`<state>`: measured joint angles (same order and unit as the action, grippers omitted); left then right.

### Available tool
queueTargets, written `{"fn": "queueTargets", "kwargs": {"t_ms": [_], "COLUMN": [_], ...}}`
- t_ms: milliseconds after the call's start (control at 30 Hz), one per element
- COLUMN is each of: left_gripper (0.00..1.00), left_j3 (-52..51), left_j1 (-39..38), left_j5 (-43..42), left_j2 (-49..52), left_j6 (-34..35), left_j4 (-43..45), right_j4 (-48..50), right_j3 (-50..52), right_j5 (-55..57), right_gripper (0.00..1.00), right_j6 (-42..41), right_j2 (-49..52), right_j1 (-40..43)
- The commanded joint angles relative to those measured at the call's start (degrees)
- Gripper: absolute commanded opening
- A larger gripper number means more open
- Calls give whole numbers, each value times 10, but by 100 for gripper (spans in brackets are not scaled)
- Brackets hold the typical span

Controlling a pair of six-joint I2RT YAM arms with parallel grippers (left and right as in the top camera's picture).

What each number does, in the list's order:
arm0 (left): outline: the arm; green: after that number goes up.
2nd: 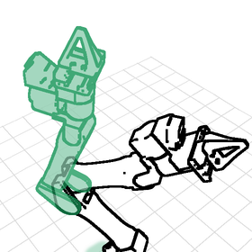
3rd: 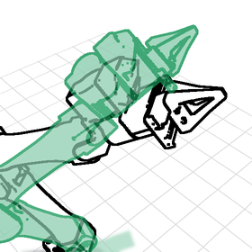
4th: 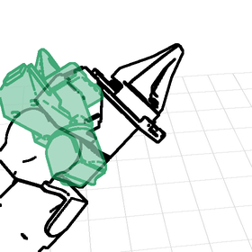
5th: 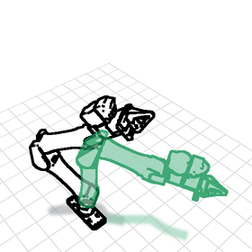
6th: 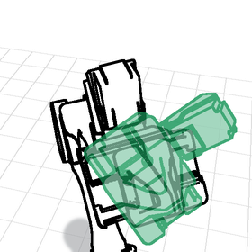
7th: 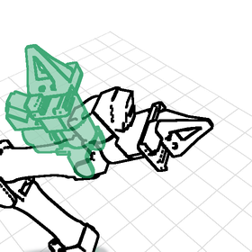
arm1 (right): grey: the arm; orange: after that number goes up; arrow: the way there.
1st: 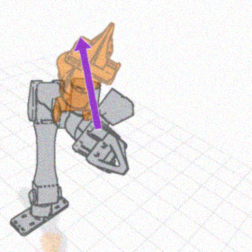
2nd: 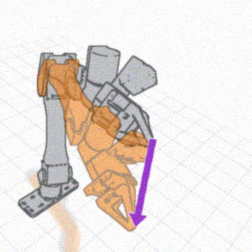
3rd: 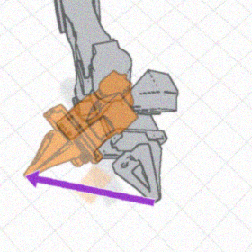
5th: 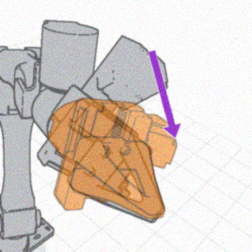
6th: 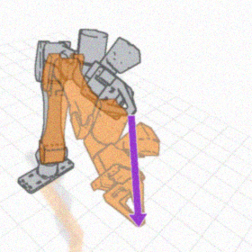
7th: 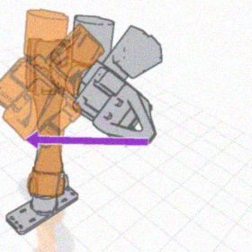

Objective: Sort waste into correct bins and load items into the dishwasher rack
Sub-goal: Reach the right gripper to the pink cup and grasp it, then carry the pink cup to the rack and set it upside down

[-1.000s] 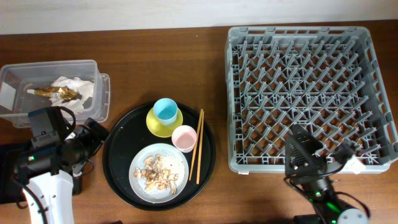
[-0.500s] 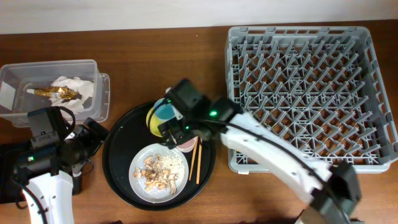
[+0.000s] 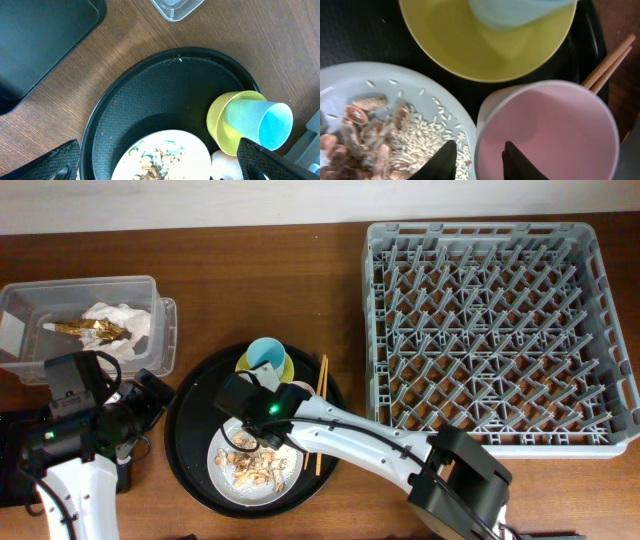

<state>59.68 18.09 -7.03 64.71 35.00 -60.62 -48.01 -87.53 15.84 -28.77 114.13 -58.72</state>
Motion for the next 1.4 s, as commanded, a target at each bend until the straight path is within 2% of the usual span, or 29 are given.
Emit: {"fn": "queueTargets", "kwargs": {"t_ms": [0, 67, 167, 267, 333, 400, 500, 567, 600, 633, 700, 767, 800, 867, 967, 1000, 1033, 1100, 1133, 1167, 1267, 1367], "left_gripper": [99, 99, 99, 99, 99, 99, 99, 99, 99, 99, 99, 99, 99, 99, 99, 99, 99, 99, 99, 99, 99, 99], "left_j3": [6, 6, 6, 6, 6, 6, 6, 6, 6, 6, 6, 6, 6, 6, 6, 6, 6, 6, 6, 6, 6, 6], "left_j1": [2, 2, 2, 2, 2, 2, 2, 2, 2, 2, 2, 2, 2, 2, 2, 2, 2, 2, 2, 2, 2, 2], "left_j5": [2, 2, 2, 2, 2, 2, 2, 2, 2, 2, 2, 2, 2, 2, 2, 2, 2, 2, 2, 2, 2, 2], "left_j2": [-3, -3, -3, -3, -3, -3, -3, -3, -3, -3, -3, -3, -3, -3, -3, -3, -3, -3, -3, -3, -3, -3], "left_j6": [3, 3, 3, 4, 3, 3, 4, 3, 3, 4, 4, 3, 3, 3, 3, 3, 3, 4, 3, 4, 3, 3], "left_j4": [0, 0, 0, 0, 0, 0, 0, 0, 0, 0, 0, 0, 0, 0, 0, 0, 0, 0, 0, 0, 0, 0], "right_j4": [7, 11, -11, -68, -100, -136, -136, -125, -117, -102, -59, 26, 54, 23, -23, -51, -82, -109, -119, -128, -149, -172], "right_j3": [9, 7, -39, -101, -122, -122, -121, -120, -120, -120, -120, -120, -120, -120, -120, -120, -120, -121, -121, -121, -122, -121], "right_j5": [-8, -10, -10, -10, -10, -43, -244, -436, -508, -625, -766, -976, -1047, -1047, -1037, -1007, -905, -789, -751, -696, -479, -436], "right_gripper": [32, 17, 4, 4, 4, 4, 4, 4, 4, 4, 4, 4, 4, 4, 5, 9, 16, 22, 24, 28, 30, 31], "right_j6": [-7, -7, -7, -7, -6, 37, 169, 255, 279, 306, 313, 313, 280, 264, 268, 268, 268, 268, 268, 246, 181, 177], "right_j2": [7, 7, -21, -85, -150, -241, -262, -225, -203, -157, -83, 30, 85, 158, 174, 174, 169, 153, 133, 83, -85, -226], "right_j1": [-2, -2, -1, 18, 68, 198, 401, 550, 595, 647, 694, 741, 757, 774, 775, 775, 775, 775, 776, 779, 779, 778]}}
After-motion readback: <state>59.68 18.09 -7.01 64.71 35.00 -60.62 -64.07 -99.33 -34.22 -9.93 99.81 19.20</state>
